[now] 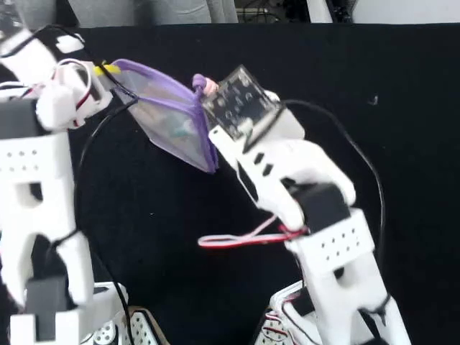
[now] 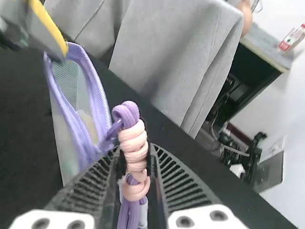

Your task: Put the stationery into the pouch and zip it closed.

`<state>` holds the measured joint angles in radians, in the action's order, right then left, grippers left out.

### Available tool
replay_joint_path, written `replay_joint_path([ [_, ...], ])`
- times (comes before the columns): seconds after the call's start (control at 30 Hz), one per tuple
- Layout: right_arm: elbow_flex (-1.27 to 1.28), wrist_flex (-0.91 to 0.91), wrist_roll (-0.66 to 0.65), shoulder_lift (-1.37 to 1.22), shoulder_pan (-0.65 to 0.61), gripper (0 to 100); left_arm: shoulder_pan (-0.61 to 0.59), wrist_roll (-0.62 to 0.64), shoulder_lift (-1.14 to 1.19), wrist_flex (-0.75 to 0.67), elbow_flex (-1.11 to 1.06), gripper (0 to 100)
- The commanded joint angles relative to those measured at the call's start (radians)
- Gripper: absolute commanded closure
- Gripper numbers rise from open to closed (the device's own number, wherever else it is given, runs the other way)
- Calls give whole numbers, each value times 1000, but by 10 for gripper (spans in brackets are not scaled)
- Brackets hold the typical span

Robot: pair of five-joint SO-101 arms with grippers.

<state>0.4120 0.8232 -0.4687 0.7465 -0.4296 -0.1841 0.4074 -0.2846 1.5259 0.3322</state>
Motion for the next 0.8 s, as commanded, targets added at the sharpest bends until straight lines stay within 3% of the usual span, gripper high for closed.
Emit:
replay_joint_path([
  [0.0, -188, 84, 0, -122, 18, 987, -4, 6, -137, -3, 96, 707],
  [0.4, -430, 135, -6, -263, 12, 987, -4, 41, -333, 37, 47, 707],
  [0.6, -564, 167, -8, -302, -25, 987, 143, 40, -454, 32, -163, 705],
  [0.77, -642, 284, -8, -295, -95, 987, 208, 40, -574, -118, -424, 704],
])
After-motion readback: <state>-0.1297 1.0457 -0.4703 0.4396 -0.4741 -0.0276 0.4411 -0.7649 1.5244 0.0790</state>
